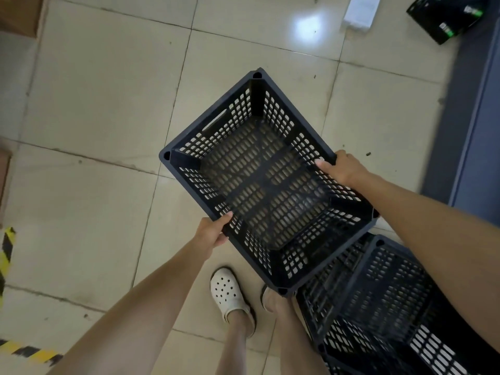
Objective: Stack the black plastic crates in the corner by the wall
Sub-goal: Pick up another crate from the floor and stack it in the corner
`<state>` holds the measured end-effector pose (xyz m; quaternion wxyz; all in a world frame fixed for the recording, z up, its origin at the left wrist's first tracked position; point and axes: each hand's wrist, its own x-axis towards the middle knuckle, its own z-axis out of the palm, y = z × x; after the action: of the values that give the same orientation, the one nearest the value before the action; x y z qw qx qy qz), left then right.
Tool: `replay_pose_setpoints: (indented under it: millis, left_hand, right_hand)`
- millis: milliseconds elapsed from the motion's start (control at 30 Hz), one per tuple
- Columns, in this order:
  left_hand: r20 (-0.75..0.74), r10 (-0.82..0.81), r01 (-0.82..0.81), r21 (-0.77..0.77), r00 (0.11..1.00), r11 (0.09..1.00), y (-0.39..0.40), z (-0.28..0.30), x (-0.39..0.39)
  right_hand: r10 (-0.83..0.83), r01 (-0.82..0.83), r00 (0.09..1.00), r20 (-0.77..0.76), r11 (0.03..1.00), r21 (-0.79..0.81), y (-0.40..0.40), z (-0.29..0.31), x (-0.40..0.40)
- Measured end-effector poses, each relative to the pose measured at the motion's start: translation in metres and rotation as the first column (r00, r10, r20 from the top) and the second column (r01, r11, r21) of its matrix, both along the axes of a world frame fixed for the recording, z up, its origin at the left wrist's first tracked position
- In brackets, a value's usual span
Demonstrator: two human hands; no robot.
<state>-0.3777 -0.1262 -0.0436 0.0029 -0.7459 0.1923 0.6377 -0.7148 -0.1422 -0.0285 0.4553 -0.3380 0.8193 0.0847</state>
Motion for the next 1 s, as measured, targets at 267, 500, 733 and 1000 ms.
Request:
replay_pose_setpoints:
  millis: [267,500,733,1000]
  left_hand:
    - [-0.019,0.043,-0.042,0.076,0.999,0.996,0.033,0.017,0.027]
    - [0.108,-0.018,0.021,-0.024,0.994,0.999,-0.002,0.051,0.093]
    - [0.211,-0.129,0.145,-0.065,0.969,0.987,-0.028,0.127,0.178]
    - [0.349,-0.218,0.273,-0.115,0.911,0.955,0.027,0.233,0.254]
  right_hand:
    - [-0.008,0.003,0.999,0.041,0.994,0.113,-0.001,0.039,0.016]
    - [0.186,-0.191,0.98,0.068,0.979,0.076,-0.045,0.082,0.074]
    - [0.331,-0.346,0.937,0.108,0.924,0.163,-0.062,0.131,0.151]
    - [0.354,-0.383,0.921,0.16,0.898,0.217,-0.022,0.218,0.232]
